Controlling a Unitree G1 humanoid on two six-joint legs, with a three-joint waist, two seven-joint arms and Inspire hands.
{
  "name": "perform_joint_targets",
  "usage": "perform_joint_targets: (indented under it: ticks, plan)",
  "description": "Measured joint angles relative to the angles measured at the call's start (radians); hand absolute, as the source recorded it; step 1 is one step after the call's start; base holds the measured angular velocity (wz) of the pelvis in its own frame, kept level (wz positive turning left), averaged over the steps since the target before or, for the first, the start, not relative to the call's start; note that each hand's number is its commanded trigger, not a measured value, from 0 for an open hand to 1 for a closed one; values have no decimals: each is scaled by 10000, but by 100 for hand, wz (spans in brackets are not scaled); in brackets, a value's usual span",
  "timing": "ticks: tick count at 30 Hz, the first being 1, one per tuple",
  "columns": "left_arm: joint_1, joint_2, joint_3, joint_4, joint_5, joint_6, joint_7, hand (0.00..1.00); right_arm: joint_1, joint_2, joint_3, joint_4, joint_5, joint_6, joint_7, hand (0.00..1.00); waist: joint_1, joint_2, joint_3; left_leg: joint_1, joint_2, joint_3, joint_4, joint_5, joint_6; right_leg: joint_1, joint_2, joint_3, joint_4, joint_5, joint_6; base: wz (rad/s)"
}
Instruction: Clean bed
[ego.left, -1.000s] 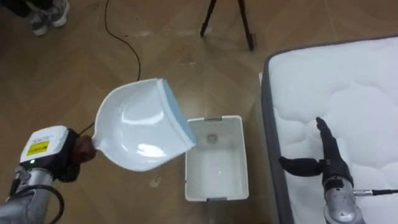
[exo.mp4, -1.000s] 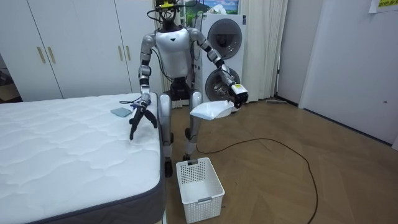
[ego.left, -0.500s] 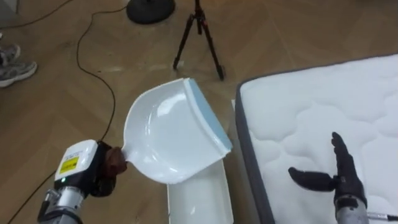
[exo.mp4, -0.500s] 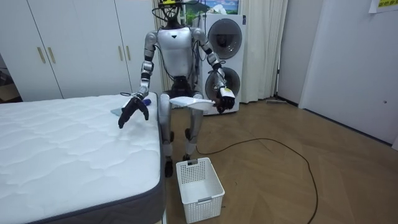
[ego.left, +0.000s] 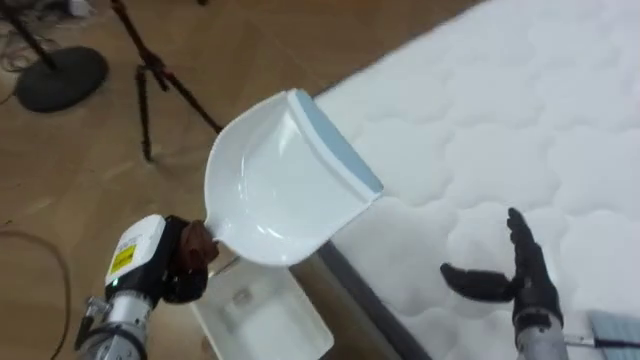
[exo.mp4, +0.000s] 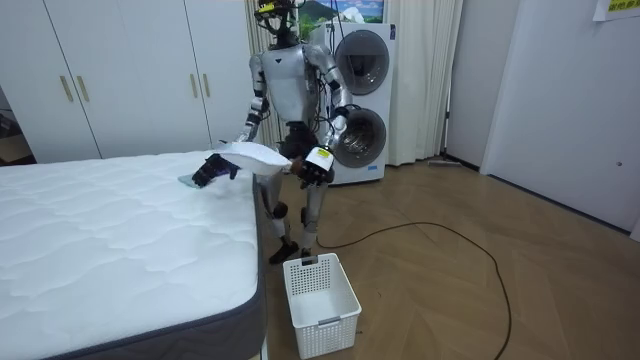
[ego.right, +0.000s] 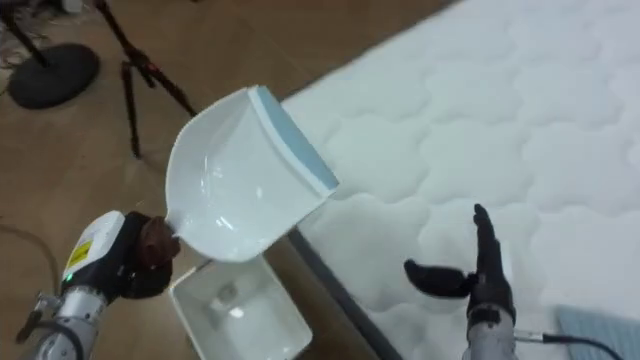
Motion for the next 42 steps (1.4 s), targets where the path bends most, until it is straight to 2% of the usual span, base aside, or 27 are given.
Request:
perform_joint_targets:
  ticks: [1, 4, 6, 8, 9, 10, 11, 12, 13, 14, 15, 16, 17, 19, 26, 28, 30, 31, 33, 34, 37, 42]
  plan:
    - [-9, -23, 0, 1, -1, -2, -2, 100, 26, 1, 13, 14, -22, -22, 20, 0, -226, 96, -56, 26, -20, -474, 83, 2, 3, 130, 124, 132, -130, 95, -26, -61]
    - [-65, -48, -6, -20, -9, -49, -16, 100, 35, -7, -93, 4, 3, -136, 7, 0, -746, 126, -73, 266, 26, -374, -35, 3, -9, 294, 204, 225, -175, 140, -78, -23]
    - [-56, -234, -27, -180, 11, -51, -54, 100, 59, 13, -407, -2, -62, -254, 30, 0, -1125, 141, -82, 411, 92, -135, -96, 26, -48, 310, 307, 429, -253, 211, -121, -37]
    - [27, -394, -45, -325, 2, -73, -154, 100, 162, 19, -589, 2, -68, -283, 28, 0, -1149, 125, -79, 551, 101, -20, -115, 54, -91, 312, 454, 779, -330, 320, -124, -58]
    - [205, -444, -38, -457, 5, -86, -168, 100, 276, 3, -589, -7, -69, -281, 64, 0, -1092, 47, -77, 661, 86, -64, -105, 56, -94, 229, 652, 1335, -314, 389, -131, -130]
    - [456, -499, 37, -609, 14, -94, -165, 100, 316, 9, -583, -11, -70, -281, 93, 0, -754, 9, -66, 698, -40, -835, 7, 56, -96, 115, 927, 2088, -309, 495, -171, -164]
    - [547, -553, 79, -626, 16, -95, -165, 100, 317, 5, -579, -17, -94, -280, 108, 0, -519, -4, -62, 674, -183, -1675, 113, 55, -96, 36, 1062, 2439, -294, 561, -219, -209]
    - [735, -686, 227, -625, 20, -93, -164, 100, 306, -2, -543, -51, -226, -279, 158, 0, -254, -5, -63, 634, -535, -3485, 296, 52, -101, -69, 1356, 3118, -305, 666, -314, -192]
    - [822, -773, 342, -625, 12, -91, -163, 100, 330, -6, -518, -108, -444, -280, 215, 0, -292, -24, -61, 694, -800, -4646, 324, 30, -128, -124, 1551, 3576, -317, 757, -298, -166]
    - [820, -781, 348, -644, 21, -92, -163, 100, 361, -9, -514, -125, -529, -273, 256, 0, -281, -44, -55, 767, -868, -4938, 250, 17, -143, -133, 1626, 3731, -317, 787, -280, -105]
    - [823, -787, 347, -738, 40, -97, -157, 100, 422, -13, -512, -185, -600, -215, 320, 0, -425, -112, -46, 860, -846, -4757, 90, 11, -148, -152, 1800, 3972, -333, 870, -214, -78]
    - [852, -807, 344, -802, 54, -140, -111, 100, 425, -14, -516, -263, -628, -139, 359, 0, -590, -191, -70, 965, -758, -4388, -129, 11, -149, -171, 1904, 4120, -372, 963, -216, -79]
    - [851, -832, 343, -804, 97, -147, -90, 100, 426, -17, -526, -320, -662, -88, 359, 0, -602, -209, -98, 1008, -693, -4168, -204, 8, -154, -189, 1946, 4117, -431, 1055, -239, -103]
    - [921, -914, 340, -804, 136, -175, 126, 100, 438, -10, -530, -754, -709, -29, 347, 0, -546, -220, -137, 1316, -432, -3411, -490, -22, -211, -53, 2074, 3921, -738, 1457, -382, -112]
    - [919, -943, 334, -794, 89, -269, 101, 100, 509, -45, -565, -1372, -947, 15, 335, 0, -611, -280, -147, 1721, -248, -2763, -633, -206, -299, 0, 2432, 3983, -851, 1601, -564, -56]
    - [920, -946, 339, -796, 85, -267, 86, 100, 496, -42, -567, -1387, -938, 220, 427, 0, -556, -275, -150, 1853, -214, -2381, -804, -225, -308, -41, 2492, 3935, -849, 1644, -629, -40]
    - [920, -946, 343, -804, 68, -267, 80, 100, 457, -32, -565, -1401, -937, 219, 494, 0, -529, -266, -147, 1875, -194, -2105, -874, -239, -312, -116, 2521, 3879, -853, 1695, -668, -38]
    - [924, -946, 343, -804, 62, -267, 71, 93, 461, -19, -565, -1400, -939, 219, 494, 0, -521, -261, -142, 1914, -184, -2017, -910, -244, -319, -113, 2529, 3828, -863, 1712, -687, -40]
    - [928, -945, 361, -804, 63, -267, 55, 17, 454, 1, -563, -1400, -952, 220, 519, 0, -520, -225, -131, 2030, -131, -1759, -956, -320, -348, -92, 2523, 3402, -903, 1788, -810, -38]
    - [925, -944, 407, -804, 64, -267, 53, 0, 441, 4, -563, -1400, -952, 220, 596, 0, -555, -201, -121, 2067, -120, -1721, -961, -323, -352, -50, 2519, 3292, -960, 1807, -842, -23]
    - [910, -946, 433, -804, 61, -269, 48, 0, 454, 11, -572, -1398, -936, 365, 824, 0, -651, -215, -98, 2235, -107, -1688, -1056, -324, -355, 67, 2539, 3201, -1001, 1797, -862, -6]
    - [898, -984, 452, -804, 4, -235, -134, 0, 340, 9, -569, -1416, -928, 533, 1050, 0, -559, -312, -50, 2269, -108, -1688, -1158, -321, -361, 82, 2530, 3047, -1086, 1817, -894, 0]
